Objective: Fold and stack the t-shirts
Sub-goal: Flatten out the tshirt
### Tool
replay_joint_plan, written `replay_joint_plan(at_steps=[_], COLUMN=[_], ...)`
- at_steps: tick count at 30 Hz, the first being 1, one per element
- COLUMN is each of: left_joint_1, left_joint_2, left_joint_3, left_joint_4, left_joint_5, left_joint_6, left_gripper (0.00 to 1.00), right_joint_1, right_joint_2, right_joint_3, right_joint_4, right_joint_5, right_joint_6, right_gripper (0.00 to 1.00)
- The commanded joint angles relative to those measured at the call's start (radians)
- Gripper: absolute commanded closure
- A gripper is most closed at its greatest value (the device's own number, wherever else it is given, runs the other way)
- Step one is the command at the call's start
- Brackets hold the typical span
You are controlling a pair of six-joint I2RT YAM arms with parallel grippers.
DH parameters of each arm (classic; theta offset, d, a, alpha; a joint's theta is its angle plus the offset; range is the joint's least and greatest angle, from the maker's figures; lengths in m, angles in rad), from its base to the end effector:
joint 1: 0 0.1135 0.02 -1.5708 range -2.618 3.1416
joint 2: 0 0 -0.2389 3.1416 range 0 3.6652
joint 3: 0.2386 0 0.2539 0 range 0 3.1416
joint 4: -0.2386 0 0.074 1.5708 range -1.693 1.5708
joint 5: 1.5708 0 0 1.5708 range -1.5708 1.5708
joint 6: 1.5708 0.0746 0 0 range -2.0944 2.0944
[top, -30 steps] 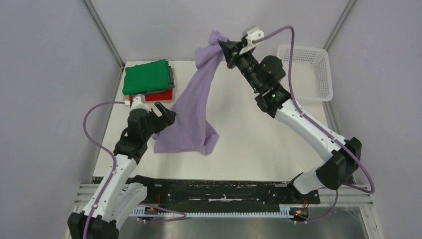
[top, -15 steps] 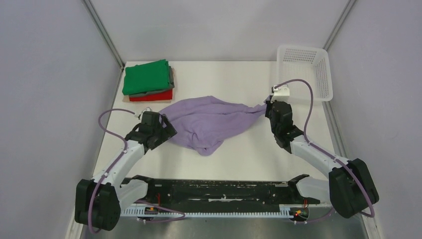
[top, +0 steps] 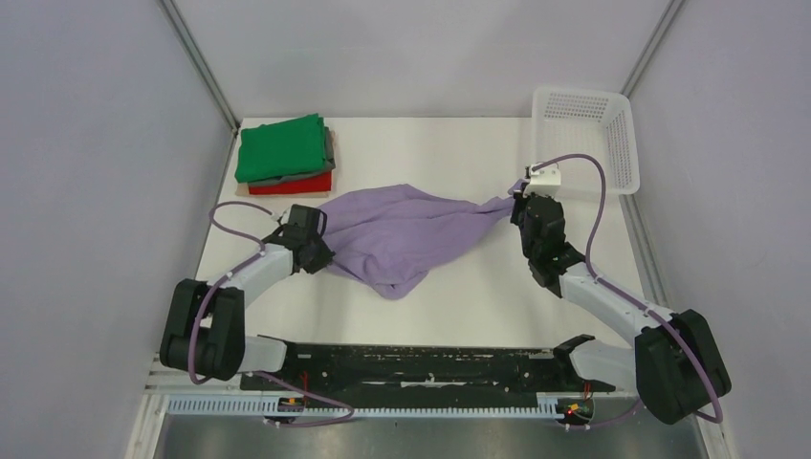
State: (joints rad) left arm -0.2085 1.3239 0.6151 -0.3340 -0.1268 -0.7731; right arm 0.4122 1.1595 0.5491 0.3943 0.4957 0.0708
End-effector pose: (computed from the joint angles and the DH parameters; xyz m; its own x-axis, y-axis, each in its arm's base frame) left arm 0.2588 -0.0451 0.1023 -0.7048 -0.5590 -0.4369 -0.4878 0.8289 -0.2737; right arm 0.2867 0.0866 0.2103 -0.1908 -0.0155 -0.9815 0.0870 0.9957 -0.0326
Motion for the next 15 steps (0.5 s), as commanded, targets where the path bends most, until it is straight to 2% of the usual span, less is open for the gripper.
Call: replay_joint_plan(at_steps=[1, 5, 8, 15], left_joint_1=[0.0, -0.002, -0.006, -0.012], left_joint_2=[0.022, -0.103, -0.273, -0.632], left_joint_3=[0.071, 0.133, 0.181, 0.338], left_joint_4=[0.021, -0.053, -0.112, -0.181], left_joint_5=[-0.043, -0.093, -0.143, -0.146], left_joint_6=[-0.018, 0.012, 0.04, 0.085], left_gripper=[0.98, 0.98, 0.98, 0.98], right_joint_1=[-0.004, -0.004, -0.003, -0.003], right_joint_2=[-0.031, -0.078, -0.145, -0.387], right_joint_3=[-0.002, 0.013, 0.041, 0.153], right_joint_4=[0.053, 0.06, 0.064, -0.004], right_joint_5=[0.02, 0.016, -0.013, -0.048], right_joint_6=[-0.007, -0.024, -0.052, -0.088], right_gripper=[1.0, 1.0, 1.0, 1.0])
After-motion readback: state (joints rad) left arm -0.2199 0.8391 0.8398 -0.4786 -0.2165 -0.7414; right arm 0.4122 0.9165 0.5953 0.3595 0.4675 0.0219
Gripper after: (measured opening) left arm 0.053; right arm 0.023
